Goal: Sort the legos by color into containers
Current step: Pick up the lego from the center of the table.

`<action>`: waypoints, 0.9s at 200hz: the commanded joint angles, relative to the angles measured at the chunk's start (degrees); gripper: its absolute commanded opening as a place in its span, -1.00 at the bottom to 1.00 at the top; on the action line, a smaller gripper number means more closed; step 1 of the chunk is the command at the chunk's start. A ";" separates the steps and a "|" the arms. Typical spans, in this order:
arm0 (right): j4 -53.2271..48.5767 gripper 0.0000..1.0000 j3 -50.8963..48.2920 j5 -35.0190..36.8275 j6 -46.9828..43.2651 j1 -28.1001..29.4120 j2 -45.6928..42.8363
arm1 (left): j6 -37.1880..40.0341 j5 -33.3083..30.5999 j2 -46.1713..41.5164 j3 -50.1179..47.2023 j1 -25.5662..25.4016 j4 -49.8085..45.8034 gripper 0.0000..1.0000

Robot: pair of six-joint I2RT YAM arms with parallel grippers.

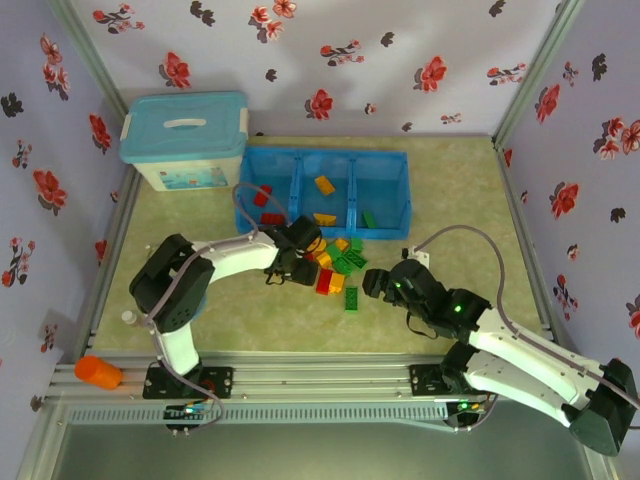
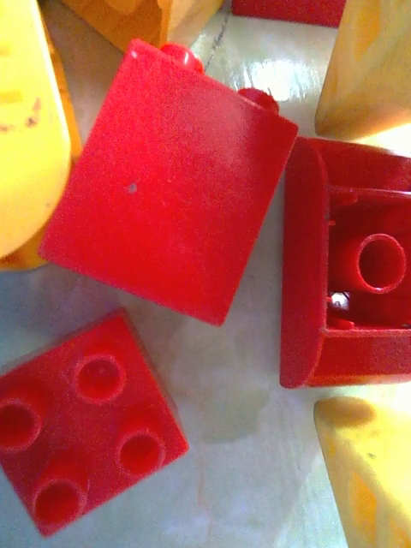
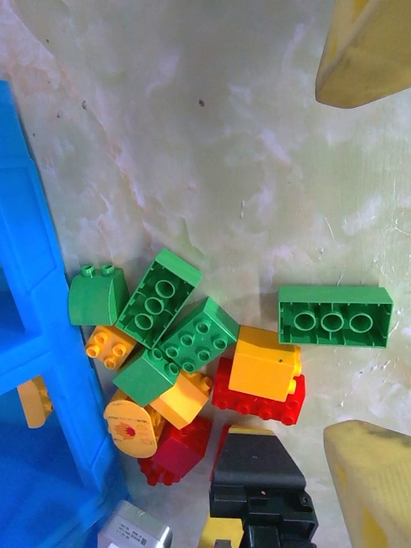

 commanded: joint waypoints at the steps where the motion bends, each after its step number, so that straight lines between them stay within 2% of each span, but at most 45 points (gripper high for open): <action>1: -1.40 0.89 -0.64 2.14 0.98 0.41 -0.70 | -0.77 0.98 0.89 0.54 0.18 0.10 0.45; 50: -1.63 0.89 -0.81 2.14 1.25 0.36 -0.94 | -0.70 -0.81 -2.61 0.10 0.18 -1.72 0.15; 84: -1.99 0.89 -0.64 2.05 1.17 0.36 -0.96 | -0.03 -1.36 -8.16 0.89 1.91 -3.46 0.13; 115: -2.45 0.88 -0.29 1.89 1.07 0.35 -0.93 | 1.14 -0.41 -13.57 1.29 7.87 -4.24 0.13; 136: -2.12 0.88 -0.29 1.78 1.23 0.40 -0.96 | 3.05 1.17 -14.97 5.02 12.40 -6.15 0.15; 180: -2.97 0.88 1.01 1.54 2.12 0.38 -0.80 | 5.14 6.65 -8.26 16.39 21.43 -7.73 0.12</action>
